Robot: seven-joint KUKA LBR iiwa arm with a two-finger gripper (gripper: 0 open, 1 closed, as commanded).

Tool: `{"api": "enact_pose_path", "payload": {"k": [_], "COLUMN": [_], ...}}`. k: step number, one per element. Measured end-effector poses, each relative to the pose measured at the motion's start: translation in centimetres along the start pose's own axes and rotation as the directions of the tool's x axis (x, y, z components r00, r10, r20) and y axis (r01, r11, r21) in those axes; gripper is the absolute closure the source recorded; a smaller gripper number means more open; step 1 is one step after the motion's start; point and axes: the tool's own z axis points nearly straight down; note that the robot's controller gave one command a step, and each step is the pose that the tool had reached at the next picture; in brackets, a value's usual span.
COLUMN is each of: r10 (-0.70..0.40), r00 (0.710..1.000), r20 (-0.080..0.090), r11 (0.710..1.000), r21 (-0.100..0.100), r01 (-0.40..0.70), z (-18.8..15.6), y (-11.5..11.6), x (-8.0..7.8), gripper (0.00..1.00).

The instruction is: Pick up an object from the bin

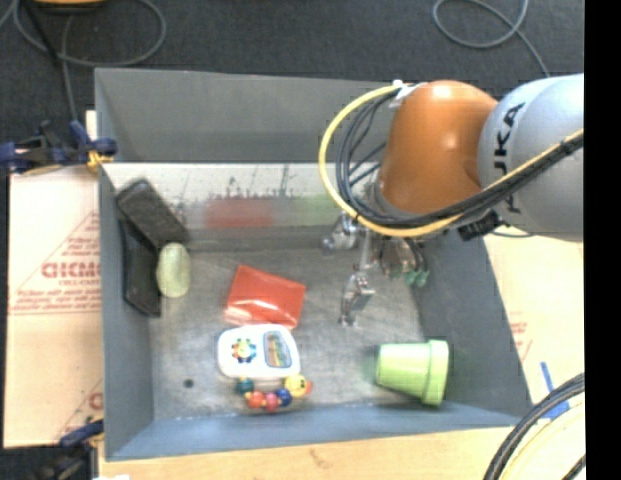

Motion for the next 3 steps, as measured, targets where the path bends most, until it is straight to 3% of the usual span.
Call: {"api": "enact_pose_path", "payload": {"k": [1,2,3], "r10": [0.026,0.138,0.138], "r00": [1.000,0.988,0.988], "r20": [-0.004,0.070,0.070], "r11": [1.000,0.990,0.990], "r21": [-0.003,-0.003,-0.003], "r01": [-0.026,-0.138,-0.138], "z": [6.1,10.6,10.6], "y": [3.2,1.4,1.4], "x": [0.1,-0.3,-0.3], "gripper": [0.00,1.00,1.00]}}
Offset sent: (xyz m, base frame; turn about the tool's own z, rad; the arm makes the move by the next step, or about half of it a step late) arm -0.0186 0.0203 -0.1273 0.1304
